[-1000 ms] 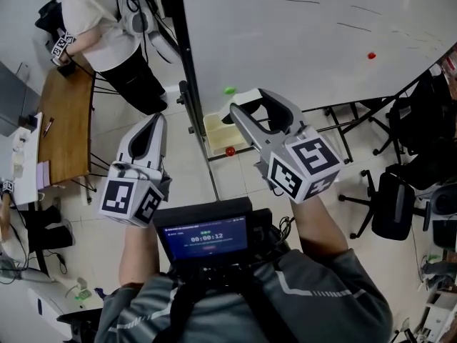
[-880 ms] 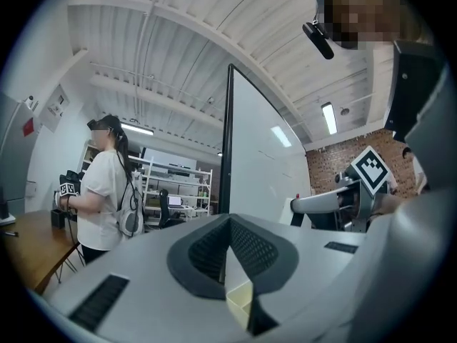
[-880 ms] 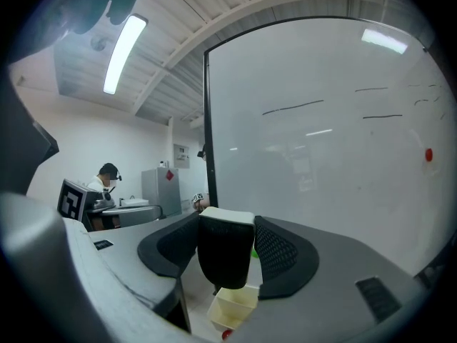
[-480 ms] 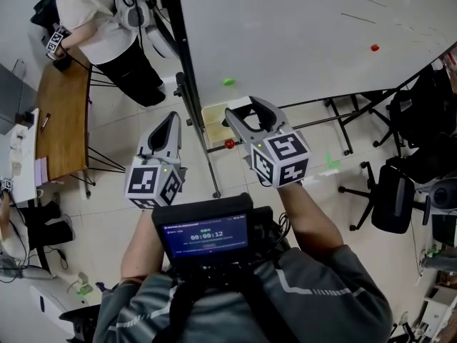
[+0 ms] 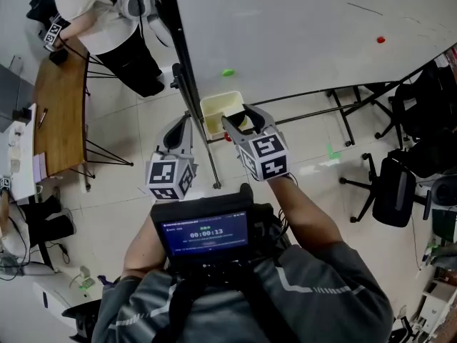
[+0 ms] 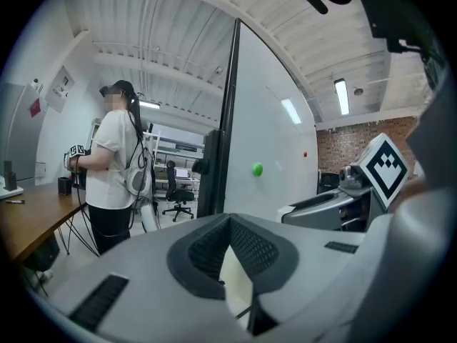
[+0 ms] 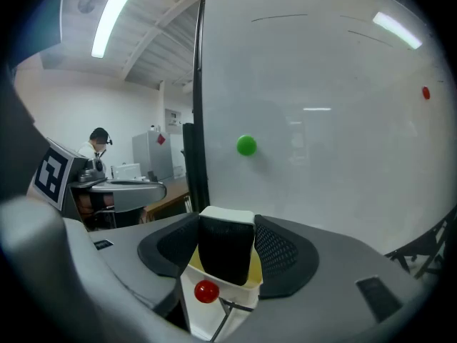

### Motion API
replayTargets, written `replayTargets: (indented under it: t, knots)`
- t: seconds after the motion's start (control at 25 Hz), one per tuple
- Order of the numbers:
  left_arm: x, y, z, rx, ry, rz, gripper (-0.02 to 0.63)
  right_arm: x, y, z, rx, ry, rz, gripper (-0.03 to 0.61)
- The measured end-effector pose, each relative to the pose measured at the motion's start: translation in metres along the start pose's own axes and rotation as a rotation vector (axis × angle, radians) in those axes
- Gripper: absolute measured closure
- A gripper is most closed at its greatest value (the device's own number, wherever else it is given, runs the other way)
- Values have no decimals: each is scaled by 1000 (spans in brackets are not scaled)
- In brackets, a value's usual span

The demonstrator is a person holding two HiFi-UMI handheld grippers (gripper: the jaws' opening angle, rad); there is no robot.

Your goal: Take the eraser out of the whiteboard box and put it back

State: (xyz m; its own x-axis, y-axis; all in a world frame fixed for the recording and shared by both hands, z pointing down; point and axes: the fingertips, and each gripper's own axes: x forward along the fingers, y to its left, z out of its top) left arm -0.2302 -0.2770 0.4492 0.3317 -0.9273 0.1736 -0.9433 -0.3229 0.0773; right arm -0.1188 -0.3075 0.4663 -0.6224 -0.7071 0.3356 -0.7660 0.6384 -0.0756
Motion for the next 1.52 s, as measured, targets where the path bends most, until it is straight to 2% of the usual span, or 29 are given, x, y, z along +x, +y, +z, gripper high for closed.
replayTargets:
  t: [0.36, 0.48, 0.96, 1.08, 1.28, 1.4, 1.52]
  knots:
    - [15, -11, -35, 4, 61, -29, 581, 20, -4, -42, 5, 68, -22, 304]
    - [16, -11, -39, -1, 65, -26, 581, 22, -6, -44, 20, 68, -34, 304]
    - [15, -9, -33, -5, 65, -13, 581, 24, -6, -45, -25, 81, -39, 299]
    - [12, -4, -26, -7, 52, 2, 581, 20, -6, -39, -26, 72, -39, 267]
    - [7, 2, -3, -31, 16, 17, 581, 5, -8, -13, 1, 13, -22, 267]
    - [3, -1, 17, -40, -7, 0, 581, -9, -14, 17, 21, -55, -18, 267]
    - [-5, -6, 46, -103, -56, -55, 581, -24, -9, 55, 24, -133, 43, 266]
